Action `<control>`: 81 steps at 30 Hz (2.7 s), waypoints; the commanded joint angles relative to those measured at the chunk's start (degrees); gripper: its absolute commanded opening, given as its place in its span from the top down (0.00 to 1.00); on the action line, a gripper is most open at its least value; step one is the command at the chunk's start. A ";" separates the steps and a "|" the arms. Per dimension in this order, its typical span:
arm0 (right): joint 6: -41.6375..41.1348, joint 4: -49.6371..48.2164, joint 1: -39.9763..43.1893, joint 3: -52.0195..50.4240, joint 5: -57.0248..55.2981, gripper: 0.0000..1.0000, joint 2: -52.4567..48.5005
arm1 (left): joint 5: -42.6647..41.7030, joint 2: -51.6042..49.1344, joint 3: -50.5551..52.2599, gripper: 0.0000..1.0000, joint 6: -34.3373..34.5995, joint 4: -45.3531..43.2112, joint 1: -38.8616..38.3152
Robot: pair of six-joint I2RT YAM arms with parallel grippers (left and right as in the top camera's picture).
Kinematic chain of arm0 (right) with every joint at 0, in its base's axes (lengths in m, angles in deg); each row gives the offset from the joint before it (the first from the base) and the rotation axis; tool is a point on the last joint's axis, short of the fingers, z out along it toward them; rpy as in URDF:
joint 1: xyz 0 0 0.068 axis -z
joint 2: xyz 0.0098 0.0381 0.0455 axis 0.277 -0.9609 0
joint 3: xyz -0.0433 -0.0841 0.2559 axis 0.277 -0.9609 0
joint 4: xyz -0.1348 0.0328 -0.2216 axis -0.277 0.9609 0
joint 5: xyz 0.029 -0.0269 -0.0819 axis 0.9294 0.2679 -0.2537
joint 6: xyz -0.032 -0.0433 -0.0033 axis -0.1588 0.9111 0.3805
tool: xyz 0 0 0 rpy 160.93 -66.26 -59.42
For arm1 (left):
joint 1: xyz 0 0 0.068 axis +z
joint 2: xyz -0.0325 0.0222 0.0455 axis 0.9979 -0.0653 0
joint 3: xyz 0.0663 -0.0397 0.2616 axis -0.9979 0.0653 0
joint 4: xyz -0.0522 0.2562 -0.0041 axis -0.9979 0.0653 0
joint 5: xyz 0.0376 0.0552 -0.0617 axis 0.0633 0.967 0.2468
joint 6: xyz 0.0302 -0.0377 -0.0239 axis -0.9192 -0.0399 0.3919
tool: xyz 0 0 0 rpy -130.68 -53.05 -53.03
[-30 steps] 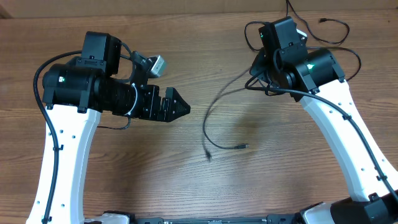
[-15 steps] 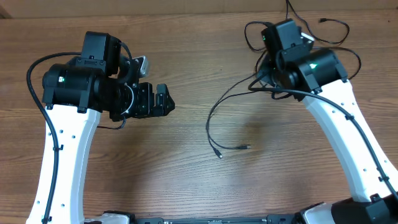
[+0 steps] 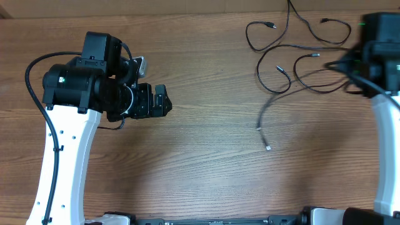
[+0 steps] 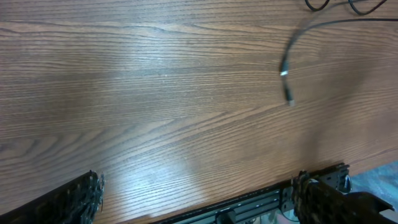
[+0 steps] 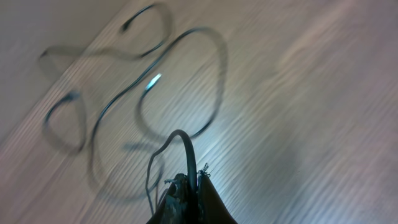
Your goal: Untangle cables
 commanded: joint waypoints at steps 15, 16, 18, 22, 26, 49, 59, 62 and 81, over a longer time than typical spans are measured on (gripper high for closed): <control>1.44 -3.69 21.16 0.39 0.48 0.96 0.66 | 0.94 0.63 -0.83 0.00 1.16 -1.07 0.22; 1.46 -3.58 21.14 0.39 1.86 0.96 0.28 | 0.94 0.63 -0.83 0.00 1.16 -1.05 0.22; 1.42 -1.97 21.03 0.39 6.54 0.96 -1.31 | 0.94 0.63 -0.83 0.00 1.16 -1.03 0.22; 1.44 1.92 21.03 0.39 11.17 0.96 -4.20 | 0.94 0.63 -0.83 0.00 1.16 -0.83 0.22; 3.45 3.72 21.05 0.39 11.04 0.96 -6.91 | 0.94 0.63 -0.83 0.00 1.16 -0.83 0.22; 5.60 3.63 21.05 0.39 5.38 0.00 -14.16 | 0.96 0.61 -0.83 0.00 1.16 -0.87 0.22; 12.00 9.60 17.90 -2.43 24.50 0.00 -14.64 | 0.94 0.61 -0.83 0.00 1.16 -1.38 0.22; 13.42 6.45 14.86 -8.00 22.45 0.06 -14.75 | 0.94 0.61 -0.83 0.00 1.16 -1.53 0.22; 16.50 -25.42 11.41 -31.17 25.20 0.54 -15.61 | 0.96 0.61 -0.83 0.00 1.11 -2.10 0.22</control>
